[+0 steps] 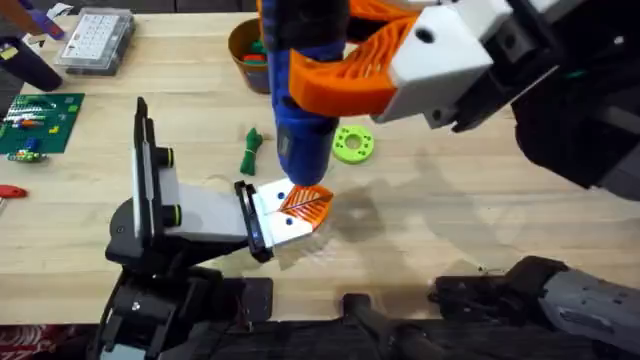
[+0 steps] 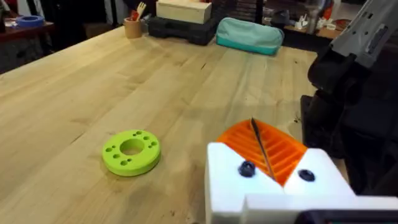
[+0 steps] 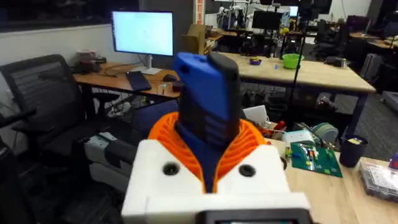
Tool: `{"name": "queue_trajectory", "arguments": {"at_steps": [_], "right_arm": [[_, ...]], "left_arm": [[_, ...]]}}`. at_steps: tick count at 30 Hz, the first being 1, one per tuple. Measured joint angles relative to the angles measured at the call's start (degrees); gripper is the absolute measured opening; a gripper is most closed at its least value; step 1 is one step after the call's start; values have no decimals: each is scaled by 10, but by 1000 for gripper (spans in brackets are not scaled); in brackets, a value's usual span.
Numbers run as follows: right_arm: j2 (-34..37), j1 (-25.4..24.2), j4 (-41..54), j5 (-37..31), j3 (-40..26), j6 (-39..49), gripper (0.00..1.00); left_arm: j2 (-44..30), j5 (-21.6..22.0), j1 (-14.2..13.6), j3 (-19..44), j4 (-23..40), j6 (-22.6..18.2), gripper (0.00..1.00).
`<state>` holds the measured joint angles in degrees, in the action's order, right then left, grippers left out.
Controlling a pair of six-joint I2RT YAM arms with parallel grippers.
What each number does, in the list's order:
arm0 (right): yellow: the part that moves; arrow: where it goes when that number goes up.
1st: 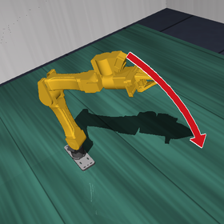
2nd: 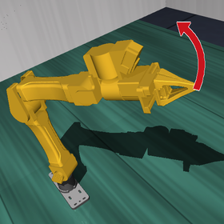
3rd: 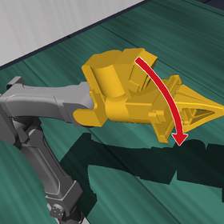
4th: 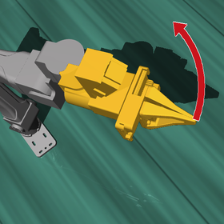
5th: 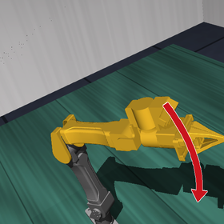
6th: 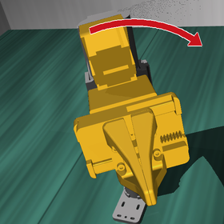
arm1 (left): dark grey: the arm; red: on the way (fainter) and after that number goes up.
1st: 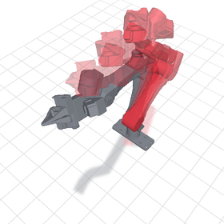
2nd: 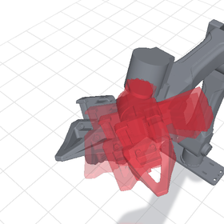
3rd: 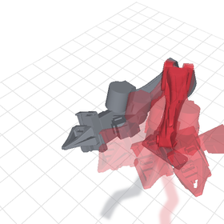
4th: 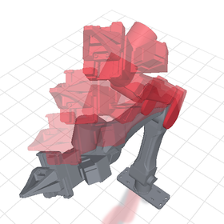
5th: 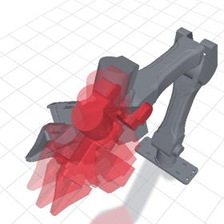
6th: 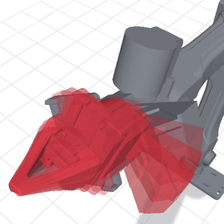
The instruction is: Pick up the gripper from the table and insert it into the empty holder that is missing its gripper. Then pick up a screw, insert it into the mounting hole, and use the screwdriver to tighten it. Finally, clean up the table by picking up the vegetable and placing it into the bucket.
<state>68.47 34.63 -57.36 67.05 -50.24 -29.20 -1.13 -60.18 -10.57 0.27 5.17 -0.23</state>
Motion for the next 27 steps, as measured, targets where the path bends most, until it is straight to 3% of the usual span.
{"name": "queue_trajectory", "arguments": {"at_steps": [20, 27], "right_arm": [[6, 59, 6, -5, -2, 107, 46], [6, 61, 14, -30, 35, 122, 46]], "left_arm": [[0, 0, 0, 0, 0, 0, 12], [0, 0, 0, 0, 0, 0, 12]]}}
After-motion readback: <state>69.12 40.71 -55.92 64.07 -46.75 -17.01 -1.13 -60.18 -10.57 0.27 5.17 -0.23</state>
